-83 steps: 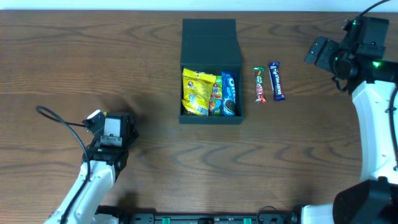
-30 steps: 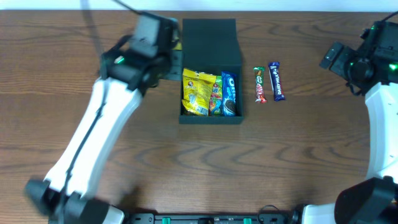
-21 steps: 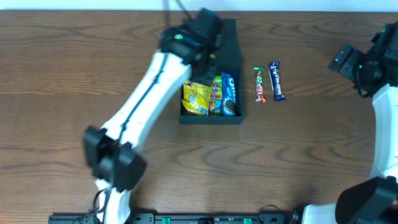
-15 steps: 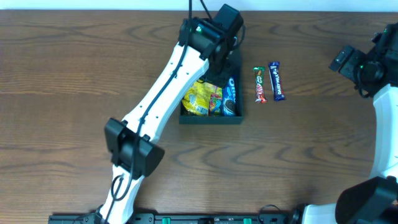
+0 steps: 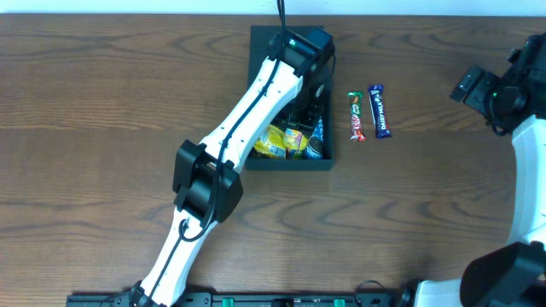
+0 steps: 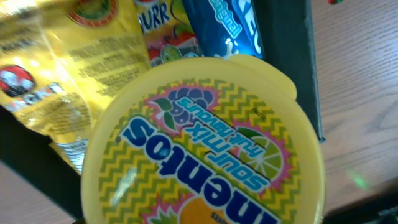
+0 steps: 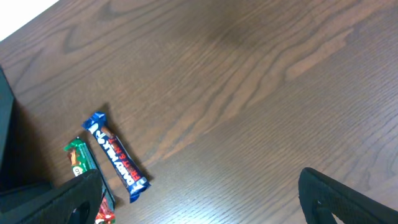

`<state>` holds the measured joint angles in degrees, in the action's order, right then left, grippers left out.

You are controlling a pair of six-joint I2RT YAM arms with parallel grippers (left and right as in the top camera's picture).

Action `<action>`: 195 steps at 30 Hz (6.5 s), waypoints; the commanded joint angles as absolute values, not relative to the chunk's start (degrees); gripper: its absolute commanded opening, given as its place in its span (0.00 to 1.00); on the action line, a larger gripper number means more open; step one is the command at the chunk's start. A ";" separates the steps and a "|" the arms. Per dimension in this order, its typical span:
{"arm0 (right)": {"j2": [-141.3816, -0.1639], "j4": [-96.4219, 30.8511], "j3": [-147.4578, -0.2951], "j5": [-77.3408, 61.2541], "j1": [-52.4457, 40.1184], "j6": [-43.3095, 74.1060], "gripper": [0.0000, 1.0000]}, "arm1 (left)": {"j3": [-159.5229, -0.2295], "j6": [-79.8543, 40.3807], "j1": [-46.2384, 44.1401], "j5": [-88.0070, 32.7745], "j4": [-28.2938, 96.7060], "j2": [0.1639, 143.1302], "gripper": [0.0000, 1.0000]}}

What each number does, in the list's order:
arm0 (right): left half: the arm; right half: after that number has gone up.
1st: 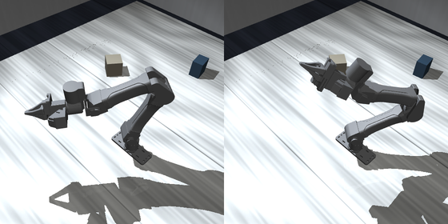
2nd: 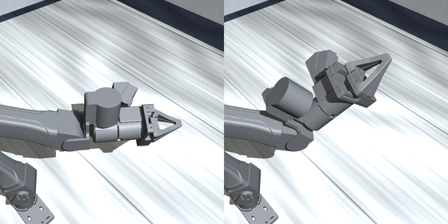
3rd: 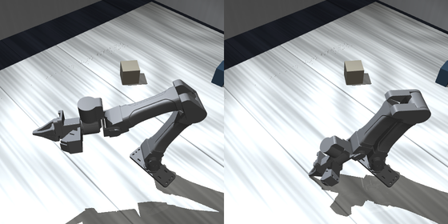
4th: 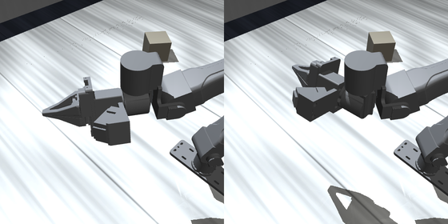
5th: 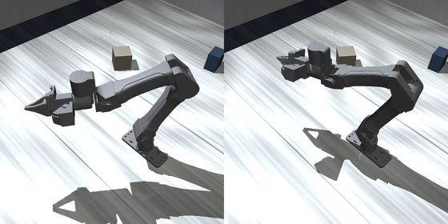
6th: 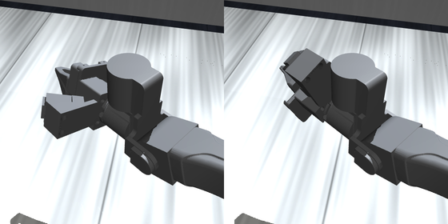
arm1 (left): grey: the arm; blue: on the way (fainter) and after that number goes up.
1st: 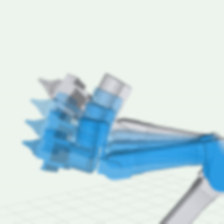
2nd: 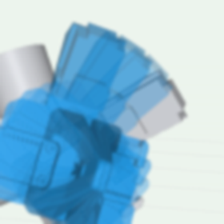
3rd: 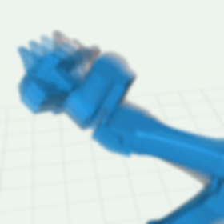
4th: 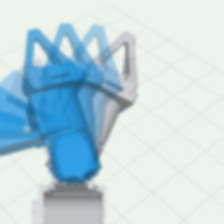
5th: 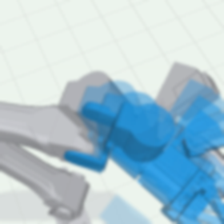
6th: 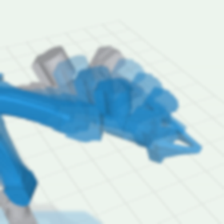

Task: Pack container
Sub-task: 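Carry the Mentos tub into the box with the left gripper and release, then raise the left arm away and reach the right gripper to the KitKat bar, then grasp the green Milo bar with the right gripper and drop it into the box, then move the right gripper to the blue Dairy Milk bar and grasp it, then carry the blue bar into the box with the right gripper and release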

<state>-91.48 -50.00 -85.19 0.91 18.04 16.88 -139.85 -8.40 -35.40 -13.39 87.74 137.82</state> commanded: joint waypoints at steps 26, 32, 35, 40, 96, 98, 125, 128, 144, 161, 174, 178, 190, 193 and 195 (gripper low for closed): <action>-91.79 -51.09 -85.38 -11.20 3.46 6.04 0.01 | -155.48 -11.77 -12.97 -14.66 85.78 135.11 0.95; -97.36 -48.62 -85.38 -7.03 -8.21 7.99 0.01 | -155.04 -10.37 -6.42 -15.09 85.71 135.11 0.95; -102.43 -47.92 -85.38 -4.56 -8.19 14.61 0.02 | -155.04 -8.99 -5.74 -15.09 85.69 135.11 0.95; -108.53 -42.98 -85.38 -2.79 -6.46 14.81 0.40 | -155.02 -7.64 -5.96 -15.09 85.47 135.11 0.95; -123.98 -69.52 -118.52 -2.26 -13.02 14.26 0.06 | -155.02 -6.42 -6.04 -15.09 85.17 135.11 0.95; -123.98 -71.61 -118.39 -4.99 -14.74 15.88 0.06 | -155.02 -6.42 -6.04 -15.09 85.17 135.11 0.95; -120.46 -69.60 -114.65 15.46 -18.06 22.02 0.65 | -155.02 -6.37 -6.04 -15.07 84.99 135.11 0.95; -121.23 -69.63 -114.52 16.27 -14.17 21.56 0.65 | -155.02 -6.37 -6.04 -15.03 84.99 135.11 0.95; -133.62 -62.89 -112.75 2.87 -2.98 9.98 0.59 | -155.02 -6.39 -6.04 -15.05 84.62 135.11 0.95; -139.39 -61.49 -112.79 3.57 -2.81 7.01 0.33 | -155.02 -6.42 -6.04 -15.05 83.99 135.13 0.95; -131.46 -68.84 -120.46 -2.00 -4.16 7.27 0.08 | -155.02 -6.39 -6.04 -15.07 83.74 135.13 0.95; -124.79 -71.18 -120.46 -2.04 -7.40 11.20 0.08 | -155.02 -6.39 -6.04 -15.05 83.72 135.13 0.95; -123.15 -72.23 -116.14 -7.35 -19.46 24.03 0.07 | -155.02 -6.39 -6.04 -15.05 83.77 135.13 0.95; -123.26 -70.46 -114.04 -7.33 -21.78 24.99 0.07 | -155.02 -6.39 -6.04 -15.05 83.81 135.13 0.95; -123.42 -69.52 -112.86 -7.03 -22.85 26.50 0.07 | -155.02 -6.39 -6.04 -15.05 83.88 135.13 0.95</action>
